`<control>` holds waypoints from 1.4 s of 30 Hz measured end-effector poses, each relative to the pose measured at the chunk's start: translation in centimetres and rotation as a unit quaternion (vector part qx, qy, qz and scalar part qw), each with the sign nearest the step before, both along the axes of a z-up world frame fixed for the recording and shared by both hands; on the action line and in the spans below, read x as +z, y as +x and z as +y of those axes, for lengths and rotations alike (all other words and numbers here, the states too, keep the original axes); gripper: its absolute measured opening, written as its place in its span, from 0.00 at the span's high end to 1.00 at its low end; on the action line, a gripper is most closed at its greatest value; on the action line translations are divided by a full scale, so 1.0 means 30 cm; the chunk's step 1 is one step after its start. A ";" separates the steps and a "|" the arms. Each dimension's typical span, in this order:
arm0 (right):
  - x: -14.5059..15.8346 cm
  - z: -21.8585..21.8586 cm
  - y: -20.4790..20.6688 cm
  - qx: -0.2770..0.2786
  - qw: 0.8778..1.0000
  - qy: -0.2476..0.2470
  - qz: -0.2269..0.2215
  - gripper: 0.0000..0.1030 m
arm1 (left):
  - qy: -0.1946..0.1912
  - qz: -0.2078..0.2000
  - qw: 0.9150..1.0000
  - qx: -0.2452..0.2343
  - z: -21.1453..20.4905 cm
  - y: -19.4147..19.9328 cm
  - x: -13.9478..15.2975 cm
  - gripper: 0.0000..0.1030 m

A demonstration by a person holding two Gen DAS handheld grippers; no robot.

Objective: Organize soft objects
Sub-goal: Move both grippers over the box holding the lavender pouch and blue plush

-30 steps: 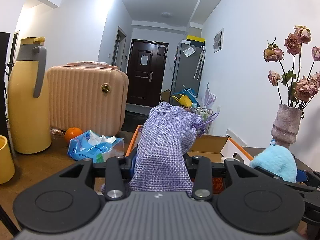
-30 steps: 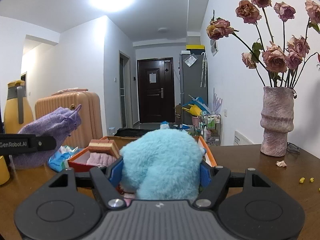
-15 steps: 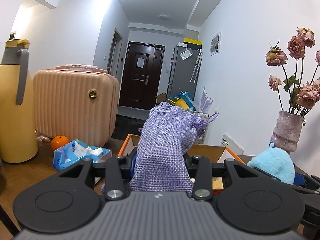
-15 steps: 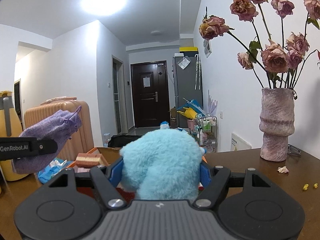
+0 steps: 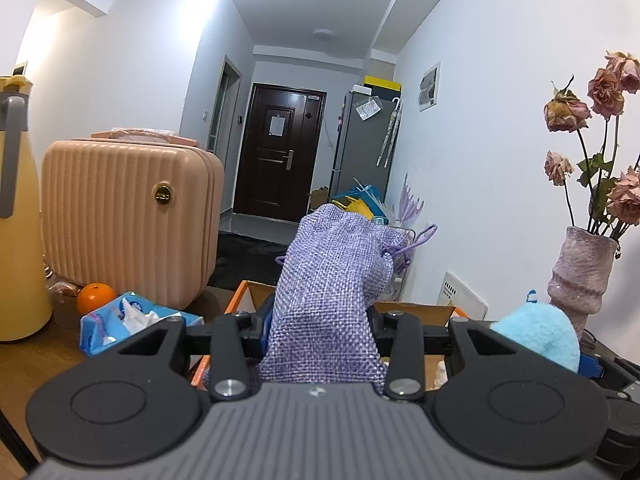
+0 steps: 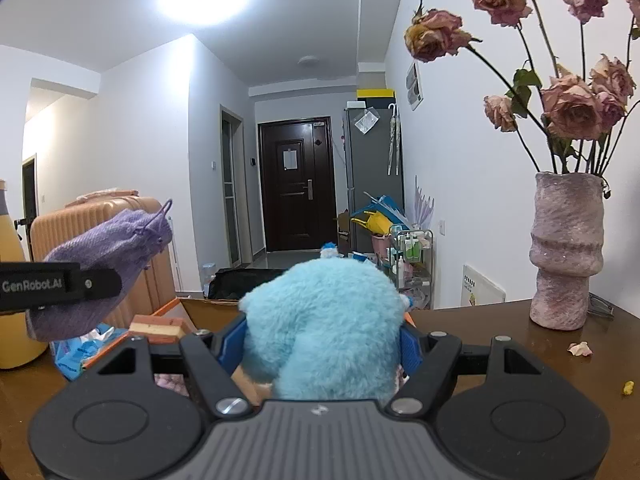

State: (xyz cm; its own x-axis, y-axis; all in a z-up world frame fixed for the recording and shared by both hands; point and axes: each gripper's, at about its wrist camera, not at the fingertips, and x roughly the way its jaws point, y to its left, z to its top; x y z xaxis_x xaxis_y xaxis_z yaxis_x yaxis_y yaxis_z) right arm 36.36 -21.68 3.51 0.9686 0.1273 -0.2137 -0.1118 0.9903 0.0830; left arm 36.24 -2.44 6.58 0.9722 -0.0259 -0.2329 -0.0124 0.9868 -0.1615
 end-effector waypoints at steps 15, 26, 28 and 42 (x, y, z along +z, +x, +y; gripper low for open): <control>-0.021 0.016 0.133 -0.006 1.000 -0.015 0.016 0.30 | 0.011 0.012 1.000 -0.002 -0.031 0.164 -0.036 0.61; -0.033 0.038 0.221 -0.013 0.998 -0.036 0.041 0.30 | 0.034 0.020 0.999 0.002 -0.071 0.251 -0.067 0.61; -0.036 0.038 0.233 -0.015 0.998 -0.039 0.045 0.30 | 0.041 0.021 0.999 0.001 -0.084 0.267 -0.074 0.61; -0.105 0.037 0.303 -0.024 0.994 -0.057 0.085 0.30 | 0.092 0.026 0.995 0.000 -0.130 0.335 -0.149 0.61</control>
State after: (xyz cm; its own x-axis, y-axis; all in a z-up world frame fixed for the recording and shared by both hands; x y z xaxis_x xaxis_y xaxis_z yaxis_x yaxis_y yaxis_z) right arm 45.46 -20.58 0.37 0.9217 0.0480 -0.3850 -0.0589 0.9981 -0.0166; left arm 46.30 -6.34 2.11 0.9588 0.0226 -0.2833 -0.0169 0.9996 0.0225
